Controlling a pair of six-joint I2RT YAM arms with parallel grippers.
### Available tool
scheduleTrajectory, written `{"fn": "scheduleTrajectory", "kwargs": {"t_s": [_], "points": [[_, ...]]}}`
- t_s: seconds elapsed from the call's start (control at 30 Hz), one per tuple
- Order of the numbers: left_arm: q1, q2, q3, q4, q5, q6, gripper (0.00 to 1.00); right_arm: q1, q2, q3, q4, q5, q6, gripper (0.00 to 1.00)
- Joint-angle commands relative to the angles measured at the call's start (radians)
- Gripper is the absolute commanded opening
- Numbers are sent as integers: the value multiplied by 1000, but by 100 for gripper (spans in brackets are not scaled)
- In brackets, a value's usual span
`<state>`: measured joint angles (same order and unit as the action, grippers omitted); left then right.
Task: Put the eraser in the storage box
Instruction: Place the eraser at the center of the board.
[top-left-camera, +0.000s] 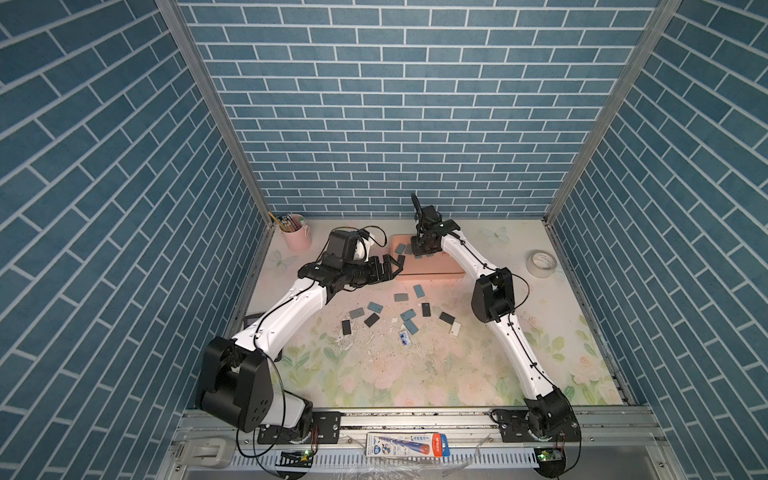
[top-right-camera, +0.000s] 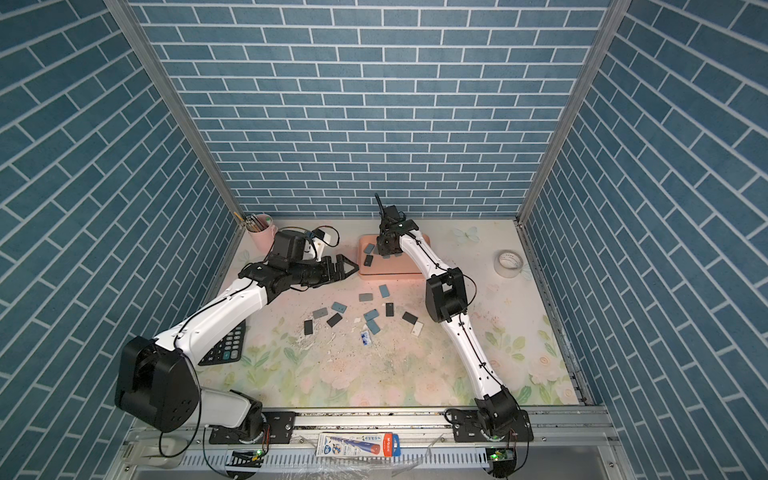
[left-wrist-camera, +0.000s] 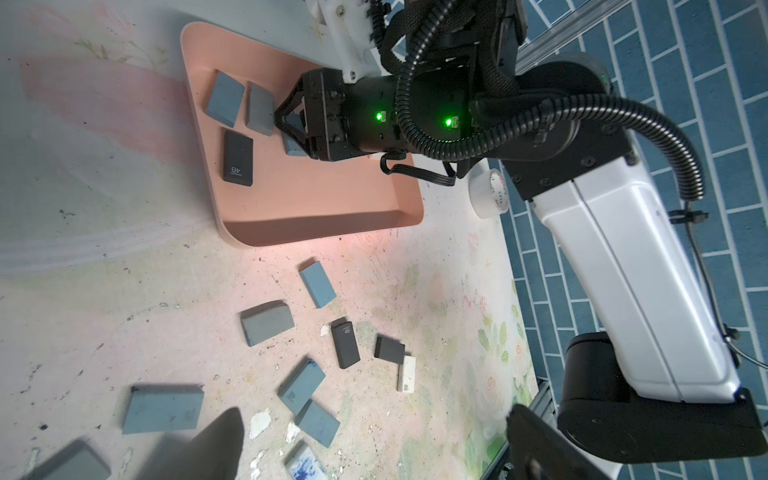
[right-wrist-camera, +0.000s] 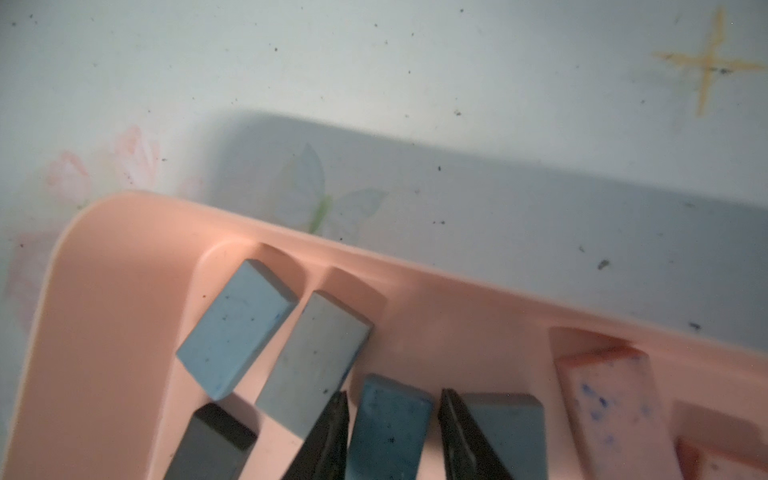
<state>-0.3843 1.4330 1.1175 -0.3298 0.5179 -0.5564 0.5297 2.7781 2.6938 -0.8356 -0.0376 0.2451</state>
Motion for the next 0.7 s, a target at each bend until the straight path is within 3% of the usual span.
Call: {"fn": "scheduleTrajectory", "kwargs": {"t_s": [0.0, 0.3, 0.43, 0.57, 0.67], "points": [[8, 36, 36, -153, -80, 71, 100, -2, -35, 29, -3, 8, -11, 43], [27, 44, 126, -497, -420, 183, 100, 17, -201, -30, 7, -24, -35, 68], [70, 22, 59, -523, -412, 132, 100, 31, -318, -130, 17, -36, -44, 82], [100, -40, -45, -508, -420, 78, 100, 58, -514, -405, 104, -25, -53, 98], [109, -56, -100, -520, -457, 26, 100, 71, -703, -685, 227, -39, -32, 98]]}}
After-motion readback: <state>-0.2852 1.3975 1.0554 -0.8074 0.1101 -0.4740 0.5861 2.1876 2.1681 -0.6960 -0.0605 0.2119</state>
